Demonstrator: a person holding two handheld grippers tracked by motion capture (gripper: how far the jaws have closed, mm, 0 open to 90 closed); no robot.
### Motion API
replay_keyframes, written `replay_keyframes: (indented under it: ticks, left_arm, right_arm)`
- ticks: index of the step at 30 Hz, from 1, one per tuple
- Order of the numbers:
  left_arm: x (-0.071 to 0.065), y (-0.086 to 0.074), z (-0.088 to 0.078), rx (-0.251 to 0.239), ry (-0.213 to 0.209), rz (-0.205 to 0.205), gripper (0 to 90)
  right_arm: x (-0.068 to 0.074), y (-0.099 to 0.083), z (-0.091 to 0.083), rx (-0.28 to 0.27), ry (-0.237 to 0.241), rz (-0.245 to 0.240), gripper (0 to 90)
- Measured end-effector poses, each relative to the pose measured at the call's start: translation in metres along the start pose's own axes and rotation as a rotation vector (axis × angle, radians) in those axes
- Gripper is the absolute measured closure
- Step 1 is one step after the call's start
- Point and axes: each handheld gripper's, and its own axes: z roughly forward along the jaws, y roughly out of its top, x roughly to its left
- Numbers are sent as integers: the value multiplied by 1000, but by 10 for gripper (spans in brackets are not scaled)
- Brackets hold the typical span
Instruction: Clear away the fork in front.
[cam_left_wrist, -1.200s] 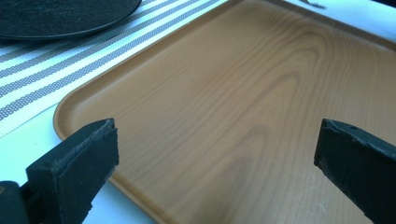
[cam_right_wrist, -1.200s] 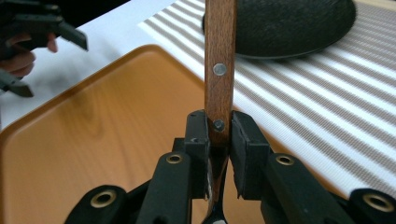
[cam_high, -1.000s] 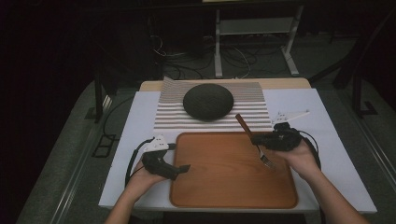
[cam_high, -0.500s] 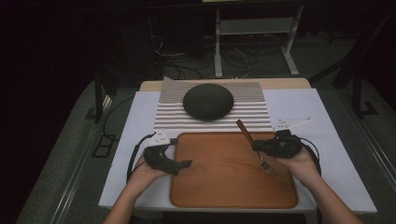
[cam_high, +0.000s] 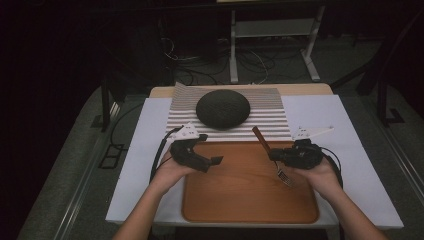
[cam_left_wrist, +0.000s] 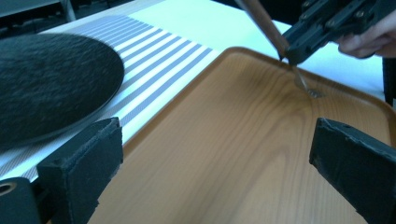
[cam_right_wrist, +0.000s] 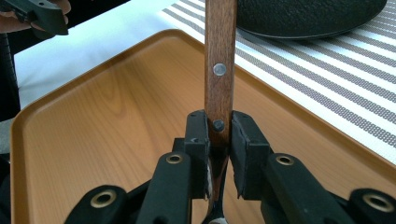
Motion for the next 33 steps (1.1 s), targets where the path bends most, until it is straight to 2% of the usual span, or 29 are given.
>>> replay_keyframes:
  ticks: [4,9,13,16,18,21,33]
  left_arm:
    - [-4,11,12,-9,-13,11,55]
    - [-8,22,30,-19,-43,-5,77]
    - [-13,26,40,-32,-56,-25,140]
    - [-16,26,45,-32,-66,-22,168]
    - [-22,27,51,-36,-93,-24,203]
    - [-28,28,54,-38,-110,-20,249]
    - [-33,29,60,-73,-144,-101,570]
  right_arm:
    - [0,0,-1,-14,-4,0,767]
    - [4,1,1,-21,0,-12,767]
    - [7,2,3,-30,2,-19,767]
    - [9,2,4,-28,9,-25,767]
    - [13,2,7,-30,20,-36,767]
    - [17,3,9,-33,28,-47,767]
    - [33,11,18,-47,49,-87,767]
